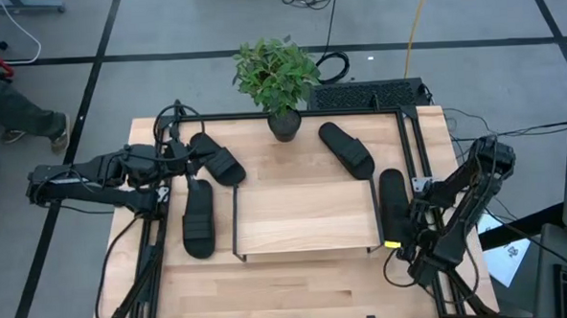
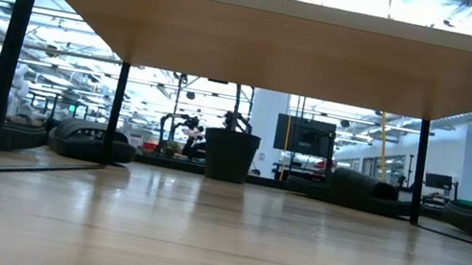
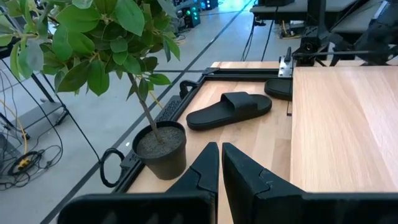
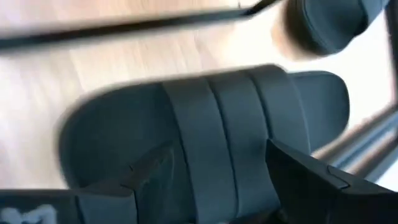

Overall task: Pick and place slides into the shelf
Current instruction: Put the black slipper on the shelf

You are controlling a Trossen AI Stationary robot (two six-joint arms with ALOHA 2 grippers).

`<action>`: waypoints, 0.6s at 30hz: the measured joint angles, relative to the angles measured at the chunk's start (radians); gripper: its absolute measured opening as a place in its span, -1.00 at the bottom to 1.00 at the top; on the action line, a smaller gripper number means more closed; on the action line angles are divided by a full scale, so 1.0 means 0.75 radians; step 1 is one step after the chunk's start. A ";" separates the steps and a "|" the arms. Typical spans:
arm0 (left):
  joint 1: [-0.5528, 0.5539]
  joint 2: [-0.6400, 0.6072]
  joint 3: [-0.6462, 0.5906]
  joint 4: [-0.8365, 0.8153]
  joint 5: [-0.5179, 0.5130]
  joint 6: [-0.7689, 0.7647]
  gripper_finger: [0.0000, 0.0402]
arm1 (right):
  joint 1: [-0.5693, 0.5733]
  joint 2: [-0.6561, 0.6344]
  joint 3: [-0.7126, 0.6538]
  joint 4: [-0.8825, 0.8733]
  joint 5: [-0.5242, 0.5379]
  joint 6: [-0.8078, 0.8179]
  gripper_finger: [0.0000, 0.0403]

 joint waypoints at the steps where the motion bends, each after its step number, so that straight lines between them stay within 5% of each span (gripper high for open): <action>1: -0.001 0.000 0.000 0.000 0.000 0.001 -0.89 | -0.010 0.036 0.000 -0.001 -0.027 -0.016 0.20; 10: -0.001 0.000 0.000 -0.001 0.000 0.001 -0.89 | -0.055 0.338 0.003 -0.182 -0.107 0.047 -0.01; 18: 0.000 0.000 0.000 -0.021 0.000 0.001 -0.89 | -0.073 0.376 0.032 -0.312 -0.029 0.178 -0.21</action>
